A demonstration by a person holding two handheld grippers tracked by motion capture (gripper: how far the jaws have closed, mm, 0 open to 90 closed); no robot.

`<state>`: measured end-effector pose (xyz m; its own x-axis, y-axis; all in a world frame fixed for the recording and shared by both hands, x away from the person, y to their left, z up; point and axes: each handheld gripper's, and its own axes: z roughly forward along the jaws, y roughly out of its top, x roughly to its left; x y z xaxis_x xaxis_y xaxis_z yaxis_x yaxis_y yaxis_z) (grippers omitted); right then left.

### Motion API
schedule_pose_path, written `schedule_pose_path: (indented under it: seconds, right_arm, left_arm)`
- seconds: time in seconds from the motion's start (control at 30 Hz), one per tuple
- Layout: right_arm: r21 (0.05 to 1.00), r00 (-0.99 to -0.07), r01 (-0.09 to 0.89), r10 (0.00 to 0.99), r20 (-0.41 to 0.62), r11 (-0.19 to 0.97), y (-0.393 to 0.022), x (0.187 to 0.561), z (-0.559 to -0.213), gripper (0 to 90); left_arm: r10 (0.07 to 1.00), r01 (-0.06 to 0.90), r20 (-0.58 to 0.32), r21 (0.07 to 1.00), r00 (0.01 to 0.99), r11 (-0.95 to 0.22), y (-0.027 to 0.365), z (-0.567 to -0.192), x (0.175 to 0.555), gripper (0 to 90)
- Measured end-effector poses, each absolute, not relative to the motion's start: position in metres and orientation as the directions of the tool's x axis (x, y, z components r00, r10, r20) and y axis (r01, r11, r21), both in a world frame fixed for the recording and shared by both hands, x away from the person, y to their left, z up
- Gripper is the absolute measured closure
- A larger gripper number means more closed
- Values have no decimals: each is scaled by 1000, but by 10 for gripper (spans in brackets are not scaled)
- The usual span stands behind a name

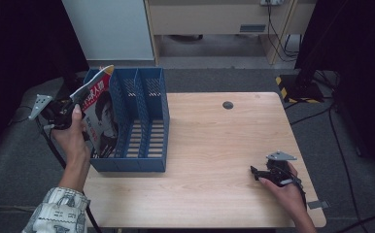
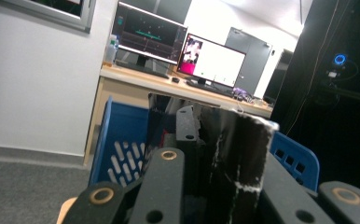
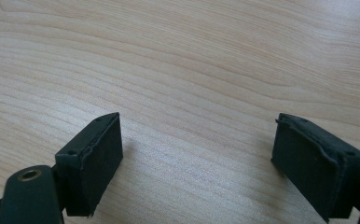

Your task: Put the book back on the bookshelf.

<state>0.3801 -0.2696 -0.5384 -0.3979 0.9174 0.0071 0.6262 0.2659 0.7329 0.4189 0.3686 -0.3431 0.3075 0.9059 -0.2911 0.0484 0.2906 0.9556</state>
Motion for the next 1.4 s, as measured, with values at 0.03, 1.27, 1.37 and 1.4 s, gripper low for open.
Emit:
schedule_pose_path:
  seconds: [0.03,1.27,1.37,1.4]
  right_arm:
    - [733,-398,626,917,6,267,-270,380,-538,162]
    - [732,-401,626,916,5,270,-270,379,-538,162]
    - [732,-400,625,916,4,270,-270,379,-538,162]
    - [733,-401,625,916,5,270,-270,379,-538,162]
  left_arm:
    - [906,52,-292,955,307,291,369,-344,419,827]
    - [972,265,-161,958,173,112,388,-350,411,845]
    - [972,279,-168,953,165,117,390,-349,409,851]
    - [972,282,-168,952,165,117,391,-349,408,852]
